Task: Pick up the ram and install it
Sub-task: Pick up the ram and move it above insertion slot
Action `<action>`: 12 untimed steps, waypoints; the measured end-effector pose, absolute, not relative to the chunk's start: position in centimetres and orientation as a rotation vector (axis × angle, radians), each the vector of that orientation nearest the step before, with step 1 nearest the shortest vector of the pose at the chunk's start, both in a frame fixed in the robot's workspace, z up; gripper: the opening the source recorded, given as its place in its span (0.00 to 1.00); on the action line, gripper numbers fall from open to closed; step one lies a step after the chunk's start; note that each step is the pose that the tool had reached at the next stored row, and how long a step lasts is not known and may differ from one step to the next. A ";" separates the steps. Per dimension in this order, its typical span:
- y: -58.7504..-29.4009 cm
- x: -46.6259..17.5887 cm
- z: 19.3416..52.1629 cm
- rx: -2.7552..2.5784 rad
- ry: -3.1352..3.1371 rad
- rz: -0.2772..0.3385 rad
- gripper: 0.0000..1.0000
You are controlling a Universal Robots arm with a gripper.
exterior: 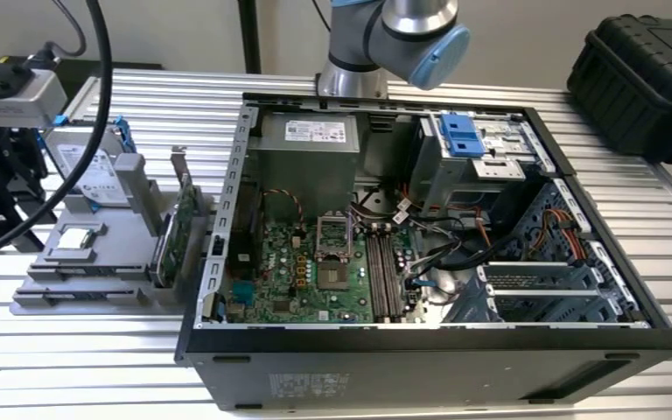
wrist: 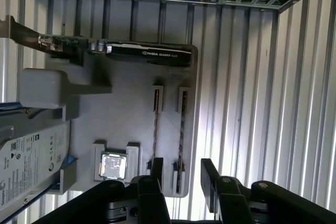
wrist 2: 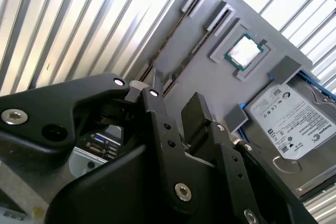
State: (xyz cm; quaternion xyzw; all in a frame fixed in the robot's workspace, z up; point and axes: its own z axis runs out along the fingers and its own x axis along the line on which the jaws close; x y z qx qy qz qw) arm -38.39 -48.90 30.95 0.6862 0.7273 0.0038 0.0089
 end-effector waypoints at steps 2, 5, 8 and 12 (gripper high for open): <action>-48.9 -38.4 30.8 2.141 2.274 0.012 1.00; -48.9 -38.4 30.7 2.139 2.276 0.012 1.00; -48.9 -38.4 30.6 2.139 2.277 0.012 1.00; -48.9 -38.4 30.6 2.140 2.277 0.011 1.00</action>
